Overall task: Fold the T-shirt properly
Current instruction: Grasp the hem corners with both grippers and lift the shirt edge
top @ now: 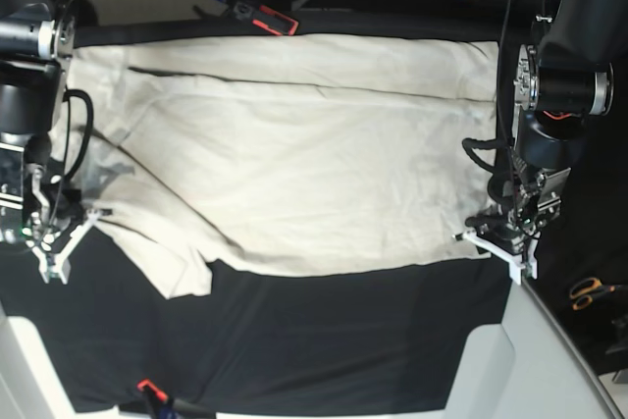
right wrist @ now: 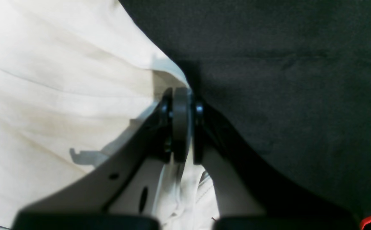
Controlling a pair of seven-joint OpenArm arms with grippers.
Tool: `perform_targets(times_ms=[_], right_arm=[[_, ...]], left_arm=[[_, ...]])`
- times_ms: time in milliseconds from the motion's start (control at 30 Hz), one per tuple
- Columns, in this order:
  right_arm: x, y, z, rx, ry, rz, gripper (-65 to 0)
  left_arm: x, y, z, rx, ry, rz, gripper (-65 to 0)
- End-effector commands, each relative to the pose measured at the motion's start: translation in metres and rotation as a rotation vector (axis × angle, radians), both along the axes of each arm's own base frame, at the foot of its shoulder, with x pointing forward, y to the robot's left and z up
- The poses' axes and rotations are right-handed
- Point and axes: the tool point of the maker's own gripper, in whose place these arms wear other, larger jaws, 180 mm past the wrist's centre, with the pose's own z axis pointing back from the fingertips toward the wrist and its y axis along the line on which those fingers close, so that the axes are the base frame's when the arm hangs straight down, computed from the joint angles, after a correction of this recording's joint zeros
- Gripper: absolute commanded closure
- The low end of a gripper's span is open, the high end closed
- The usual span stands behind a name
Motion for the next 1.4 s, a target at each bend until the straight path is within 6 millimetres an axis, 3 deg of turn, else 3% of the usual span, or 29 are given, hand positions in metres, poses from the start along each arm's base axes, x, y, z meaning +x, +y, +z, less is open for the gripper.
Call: perform_targets(times_ms=[0,100,467,567,800,967,1100,1367], right_arm=[[0.019,-0.009,0.020,-0.016,-0.065,-0.006,-0.2],[0.018,-0.009,0.019,-0.016,-0.063,-0.006,-0.2],[0.018,-0.008,0.019,-0.015,-0.062,-0.005,-0.2],[0.018,-0.008,0.019,-0.015,-0.062,-0.005,-0.2],[0.019,-0.007,0.019,-0.010,-0.066,-0.006,-0.2],[0.029,-0.007,0.025,-0.013,-0.129,-0.005,-0.2],[0.031,-0.010,0.027,-0.008,-0.144,-0.018,-0.2],[0.046,-0.027,0.066,0.018,-0.284,-0.117,-0.2]], left_arm=[[0.009,0.000,0.009,-0.010,-0.015,-0.008,-17.8],[0.009,0.001,0.010,-0.009,-0.017,-0.008,-9.2],[0.013,0.002,0.013,-0.006,-0.024,-0.008,-7.4],[0.013,0.002,0.013,-0.006,-0.024,-0.008,0.0],[0.020,0.005,0.021,0.008,-0.075,-0.002,0.0],[0.039,-0.002,0.044,0.013,-0.137,-0.035,0.0],[0.046,0.005,0.063,0.022,-0.144,-0.051,0.0],[0.041,-0.001,0.082,0.049,-0.161,-0.121,0.0]])
